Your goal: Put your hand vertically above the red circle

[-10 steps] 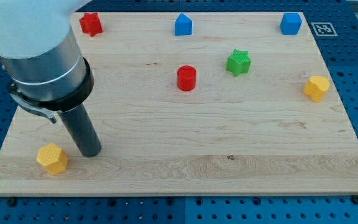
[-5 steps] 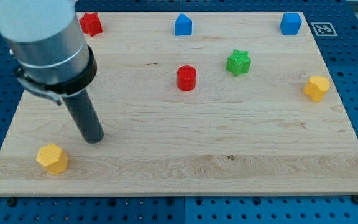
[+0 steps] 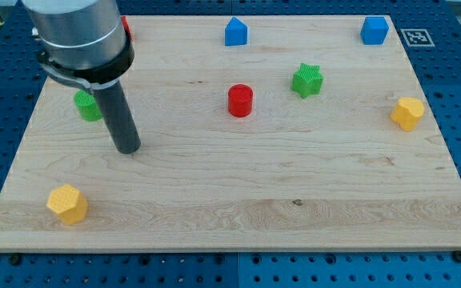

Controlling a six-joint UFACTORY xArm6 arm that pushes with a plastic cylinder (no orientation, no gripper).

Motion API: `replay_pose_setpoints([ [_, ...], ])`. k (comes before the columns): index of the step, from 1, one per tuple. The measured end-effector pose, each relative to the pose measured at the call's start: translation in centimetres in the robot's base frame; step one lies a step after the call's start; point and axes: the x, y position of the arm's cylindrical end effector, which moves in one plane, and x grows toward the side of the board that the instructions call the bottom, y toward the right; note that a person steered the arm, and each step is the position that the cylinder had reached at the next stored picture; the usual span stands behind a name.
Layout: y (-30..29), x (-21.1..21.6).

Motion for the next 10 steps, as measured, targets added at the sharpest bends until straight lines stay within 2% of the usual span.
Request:
replay_pose_setpoints([
  [4,1.6,-5.2],
  [8,9.3,-11.4],
  [10,15.3,-11.4],
])
